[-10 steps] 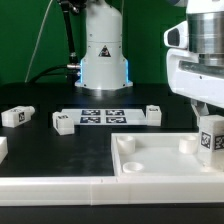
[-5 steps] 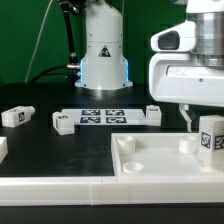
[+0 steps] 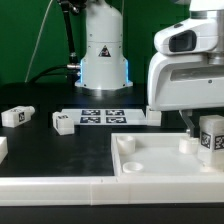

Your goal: Assemble one leg

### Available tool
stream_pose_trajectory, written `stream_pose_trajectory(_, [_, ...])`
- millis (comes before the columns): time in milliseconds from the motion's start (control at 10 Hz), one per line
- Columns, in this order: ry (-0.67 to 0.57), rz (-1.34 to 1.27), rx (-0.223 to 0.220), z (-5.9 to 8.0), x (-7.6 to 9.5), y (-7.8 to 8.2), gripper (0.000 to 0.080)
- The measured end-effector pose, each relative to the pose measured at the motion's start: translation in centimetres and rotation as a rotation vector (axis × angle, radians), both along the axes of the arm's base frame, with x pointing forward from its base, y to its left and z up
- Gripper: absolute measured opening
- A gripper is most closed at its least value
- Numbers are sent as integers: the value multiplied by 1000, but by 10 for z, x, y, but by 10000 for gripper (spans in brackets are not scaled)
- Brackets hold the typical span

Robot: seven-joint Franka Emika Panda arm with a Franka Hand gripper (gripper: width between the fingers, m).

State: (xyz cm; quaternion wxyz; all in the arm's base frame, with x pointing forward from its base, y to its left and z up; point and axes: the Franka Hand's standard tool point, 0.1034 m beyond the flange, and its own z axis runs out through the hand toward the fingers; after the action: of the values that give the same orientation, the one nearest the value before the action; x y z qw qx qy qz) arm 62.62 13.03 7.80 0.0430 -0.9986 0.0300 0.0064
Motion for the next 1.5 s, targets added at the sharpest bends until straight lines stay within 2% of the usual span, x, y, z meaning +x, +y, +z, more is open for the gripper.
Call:
stream_pose_trajectory(200, [-20,221,-11,-2,0,-7,649])
stream_pose_trajectory(400, [-21,225,-11,-2,0,-9,649])
stream_pose_trajectory(600, [-21,225,-11,-2,0,-9,393])
stream_pose_trajectory(700, [-21,225,-11,-2,1,-10,393])
stream_pose_trajectory(800, [-21,225,-11,-2,1,-10,290])
stream_pose_trajectory(1100, [-19,202,-11,-2,1,-10,290])
stream_pose_trajectory(1500, [2,-209,15,-3,2,-13,290])
